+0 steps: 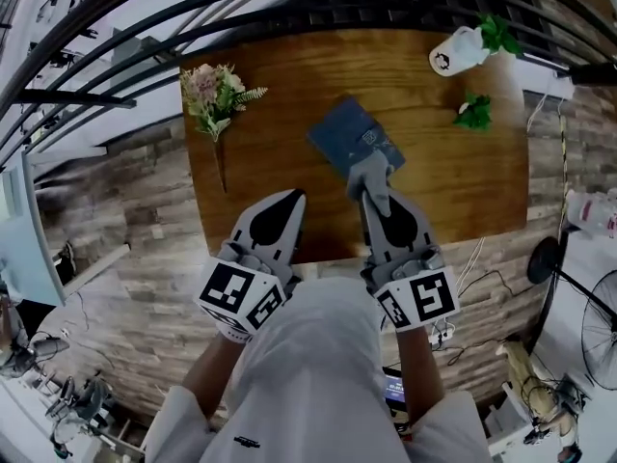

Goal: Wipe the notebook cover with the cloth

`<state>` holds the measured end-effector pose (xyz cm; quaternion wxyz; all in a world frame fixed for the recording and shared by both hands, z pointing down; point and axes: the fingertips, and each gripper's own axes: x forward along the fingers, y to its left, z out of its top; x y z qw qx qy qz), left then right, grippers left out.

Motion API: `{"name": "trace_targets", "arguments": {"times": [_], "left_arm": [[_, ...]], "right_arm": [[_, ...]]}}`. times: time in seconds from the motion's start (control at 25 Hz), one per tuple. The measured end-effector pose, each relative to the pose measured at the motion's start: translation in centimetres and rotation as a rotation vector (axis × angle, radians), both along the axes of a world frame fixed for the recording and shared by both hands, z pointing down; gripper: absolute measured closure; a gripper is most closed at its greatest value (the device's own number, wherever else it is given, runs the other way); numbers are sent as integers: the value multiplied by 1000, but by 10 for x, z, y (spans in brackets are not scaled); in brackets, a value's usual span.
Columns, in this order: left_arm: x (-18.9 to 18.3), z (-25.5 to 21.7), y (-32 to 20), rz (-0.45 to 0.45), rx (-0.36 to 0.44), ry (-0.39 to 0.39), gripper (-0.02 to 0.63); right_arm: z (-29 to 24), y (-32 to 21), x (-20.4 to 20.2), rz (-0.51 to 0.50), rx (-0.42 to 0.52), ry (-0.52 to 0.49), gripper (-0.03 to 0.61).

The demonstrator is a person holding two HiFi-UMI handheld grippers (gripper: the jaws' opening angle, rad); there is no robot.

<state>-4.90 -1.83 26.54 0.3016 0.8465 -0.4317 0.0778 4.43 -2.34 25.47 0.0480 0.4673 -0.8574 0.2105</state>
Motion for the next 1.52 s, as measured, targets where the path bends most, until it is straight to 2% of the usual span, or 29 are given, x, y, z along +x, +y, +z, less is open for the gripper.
{"name": "trace_targets", "arguments": {"times": [0.12,0.32,0.76,1.28,1.52], "left_arm": [[1,23,-9,-7,-37,-8,595],[8,58,-19,37,-81,-25,595],[-3,132,-29,-9,-174,-66,595],[-22,166,-44,-103,-200,-47,595],[-34,182,-50,-137,-220,-47,595]], "right_arm": [[23,-14,-3,-11,-28,-22,543],[62,-32,-12,-13,-72,-43,543],[143,-50,-26,19,-223,-108,548],[200,-77,-53,57,-345,-123,548],[222,-82,-62,64,-432,-117,544]]}}
